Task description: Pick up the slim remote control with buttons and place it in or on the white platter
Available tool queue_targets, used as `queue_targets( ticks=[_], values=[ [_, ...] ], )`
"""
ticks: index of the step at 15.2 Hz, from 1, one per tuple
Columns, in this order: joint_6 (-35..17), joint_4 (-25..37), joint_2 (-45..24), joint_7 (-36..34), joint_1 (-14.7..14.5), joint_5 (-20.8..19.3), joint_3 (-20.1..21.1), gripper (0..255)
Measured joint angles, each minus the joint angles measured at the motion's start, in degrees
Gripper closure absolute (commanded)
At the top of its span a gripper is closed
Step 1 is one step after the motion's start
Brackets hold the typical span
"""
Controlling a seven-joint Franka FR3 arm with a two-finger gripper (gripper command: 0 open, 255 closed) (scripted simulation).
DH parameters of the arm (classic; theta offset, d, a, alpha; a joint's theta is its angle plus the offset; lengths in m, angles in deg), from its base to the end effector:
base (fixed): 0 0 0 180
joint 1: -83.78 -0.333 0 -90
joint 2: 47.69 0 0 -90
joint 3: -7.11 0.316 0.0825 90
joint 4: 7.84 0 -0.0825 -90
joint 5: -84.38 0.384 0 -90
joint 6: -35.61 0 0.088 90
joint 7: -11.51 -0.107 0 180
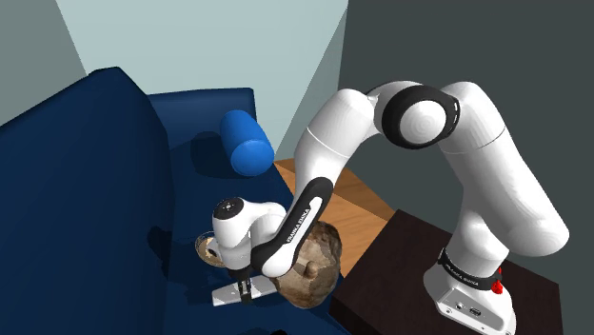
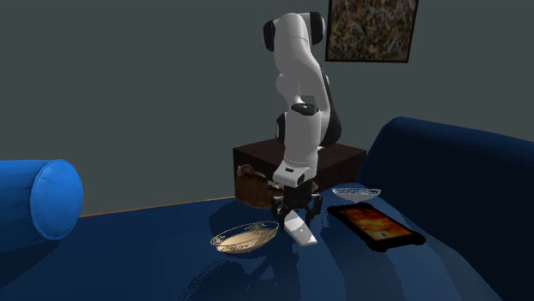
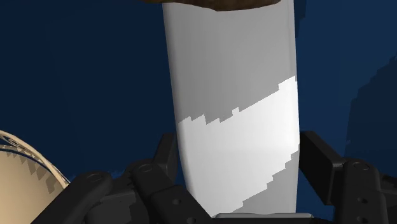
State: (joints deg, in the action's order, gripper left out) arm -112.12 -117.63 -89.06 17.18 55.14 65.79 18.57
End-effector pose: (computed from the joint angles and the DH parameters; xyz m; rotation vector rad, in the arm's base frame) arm 0.4654 0.3976 0.1152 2.6964 1.5274 -0.0311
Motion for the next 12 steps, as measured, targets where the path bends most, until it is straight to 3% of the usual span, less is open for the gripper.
queue_targets(
  ticks=[12],
  values=[
    [5.1, -2.1, 7.2, 1.6, 1.6, 2.2, 2.2, 255]
  ],
)
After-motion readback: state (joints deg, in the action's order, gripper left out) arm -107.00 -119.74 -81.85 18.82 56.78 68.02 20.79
